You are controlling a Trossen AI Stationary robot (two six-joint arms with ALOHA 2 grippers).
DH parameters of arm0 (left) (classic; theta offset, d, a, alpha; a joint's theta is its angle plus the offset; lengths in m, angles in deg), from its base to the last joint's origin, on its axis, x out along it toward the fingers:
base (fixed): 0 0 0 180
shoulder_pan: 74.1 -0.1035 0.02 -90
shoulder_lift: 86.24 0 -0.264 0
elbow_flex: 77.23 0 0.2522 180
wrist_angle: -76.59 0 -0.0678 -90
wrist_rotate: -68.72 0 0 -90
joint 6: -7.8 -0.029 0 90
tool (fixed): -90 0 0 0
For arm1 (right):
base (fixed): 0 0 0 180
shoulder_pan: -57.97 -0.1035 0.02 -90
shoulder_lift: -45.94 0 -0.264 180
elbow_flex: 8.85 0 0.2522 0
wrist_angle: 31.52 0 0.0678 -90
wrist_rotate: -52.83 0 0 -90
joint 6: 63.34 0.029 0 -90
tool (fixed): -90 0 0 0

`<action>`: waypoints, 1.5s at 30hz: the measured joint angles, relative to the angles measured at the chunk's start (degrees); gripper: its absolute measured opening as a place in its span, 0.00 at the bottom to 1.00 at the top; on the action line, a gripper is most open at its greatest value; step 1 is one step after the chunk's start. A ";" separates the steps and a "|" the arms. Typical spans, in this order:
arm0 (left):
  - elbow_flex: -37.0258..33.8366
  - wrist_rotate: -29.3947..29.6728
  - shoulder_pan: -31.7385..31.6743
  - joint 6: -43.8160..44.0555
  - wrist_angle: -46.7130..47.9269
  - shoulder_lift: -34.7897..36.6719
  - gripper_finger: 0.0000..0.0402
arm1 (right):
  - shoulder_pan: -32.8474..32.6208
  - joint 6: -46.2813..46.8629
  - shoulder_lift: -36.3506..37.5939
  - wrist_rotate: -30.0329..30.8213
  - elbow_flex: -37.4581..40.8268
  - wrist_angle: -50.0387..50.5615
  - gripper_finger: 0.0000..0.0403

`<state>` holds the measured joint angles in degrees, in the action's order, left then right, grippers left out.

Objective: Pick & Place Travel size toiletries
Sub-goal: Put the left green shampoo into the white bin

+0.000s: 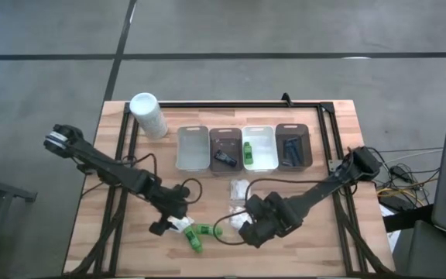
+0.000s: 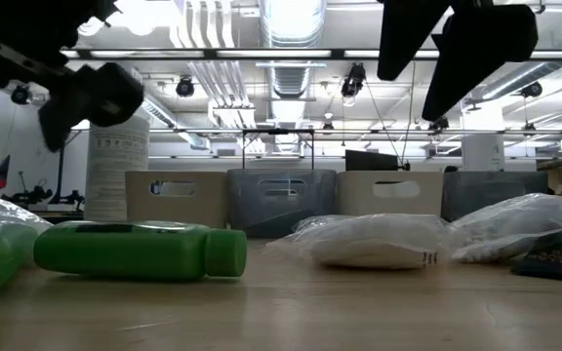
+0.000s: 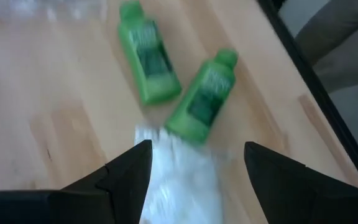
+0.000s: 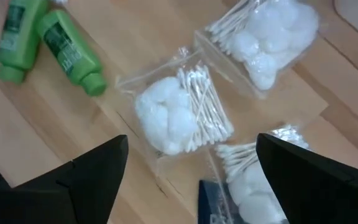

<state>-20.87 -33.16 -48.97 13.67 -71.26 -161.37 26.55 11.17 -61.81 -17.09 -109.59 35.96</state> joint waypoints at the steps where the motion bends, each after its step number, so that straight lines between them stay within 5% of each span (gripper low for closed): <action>1: -0.03 0.09 0.06 -0.67 -1.48 -0.40 0.65 | 0.00 -0.12 0.10 0.01 0.00 0.01 0.88; 18: 7.29 1.84 3.82 -11.04 -6.76 -18.18 0.65 | -3.18 0.18 0.33 -0.63 0.00 0.06 0.81; 28: 7.97 1.95 3.85 -11.85 -4.62 -22.72 0.64 | -4.37 1.13 0.37 -0.61 0.00 0.91 0.87; 40: 9.55 2.09 3.87 -9.83 -3.63 -22.76 0.41 | -4.31 1.35 1.09 0.83 0.00 1.88 0.81; 45: 9.56 2.70 3.85 -4.65 -1.48 -21.00 0.39 | -3.40 0.91 3.84 1.96 0.00 3.79 0.77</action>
<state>-11.31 -30.46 -45.12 9.02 -72.74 -182.37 23.14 12.08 -57.96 -15.13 -109.59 39.75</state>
